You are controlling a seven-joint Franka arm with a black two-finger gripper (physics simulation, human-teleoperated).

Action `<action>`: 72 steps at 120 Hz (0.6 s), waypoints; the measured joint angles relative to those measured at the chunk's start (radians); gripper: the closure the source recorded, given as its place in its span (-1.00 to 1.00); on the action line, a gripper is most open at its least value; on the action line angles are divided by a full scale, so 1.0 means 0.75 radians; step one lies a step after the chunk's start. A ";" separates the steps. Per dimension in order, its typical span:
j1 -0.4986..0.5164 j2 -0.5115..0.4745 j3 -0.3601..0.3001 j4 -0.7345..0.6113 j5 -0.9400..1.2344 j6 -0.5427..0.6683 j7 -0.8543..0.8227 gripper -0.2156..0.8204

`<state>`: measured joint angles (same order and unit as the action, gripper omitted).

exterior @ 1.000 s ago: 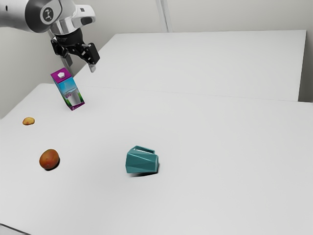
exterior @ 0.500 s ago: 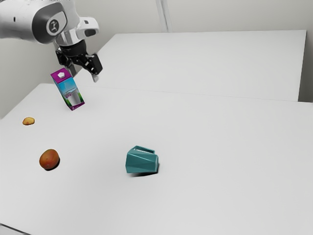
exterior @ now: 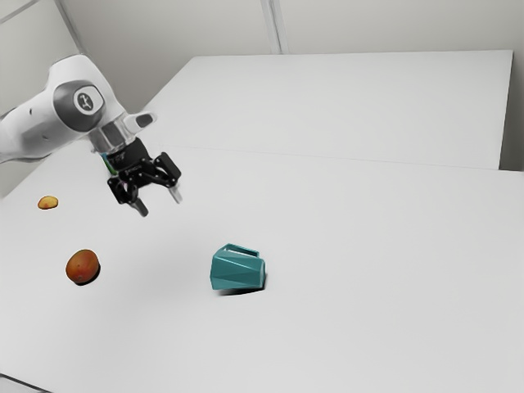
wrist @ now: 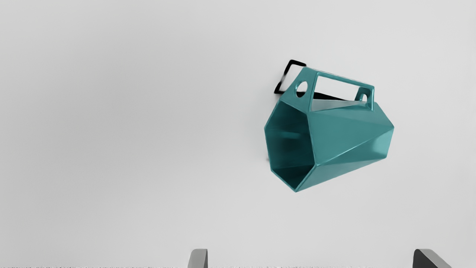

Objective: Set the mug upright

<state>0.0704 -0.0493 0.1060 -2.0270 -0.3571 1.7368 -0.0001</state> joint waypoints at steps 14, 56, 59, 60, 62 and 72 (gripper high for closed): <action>0.008 0.023 0.000 -0.070 -0.098 0.006 -0.008 -0.58; -0.009 0.240 0.000 -0.077 -0.285 0.023 -0.024 -0.58; -0.009 0.254 0.000 -0.072 -0.291 0.026 -0.024 -0.58; -0.009 0.259 0.000 -0.071 -0.294 0.027 -0.024 -0.58; -0.009 0.268 0.000 -0.070 -0.301 0.029 -0.024 -0.58; -0.008 0.303 -0.001 -0.066 -0.343 0.040 -0.024 -0.58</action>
<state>0.0647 0.1777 0.1053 -2.0766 -0.6146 1.7666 -0.0183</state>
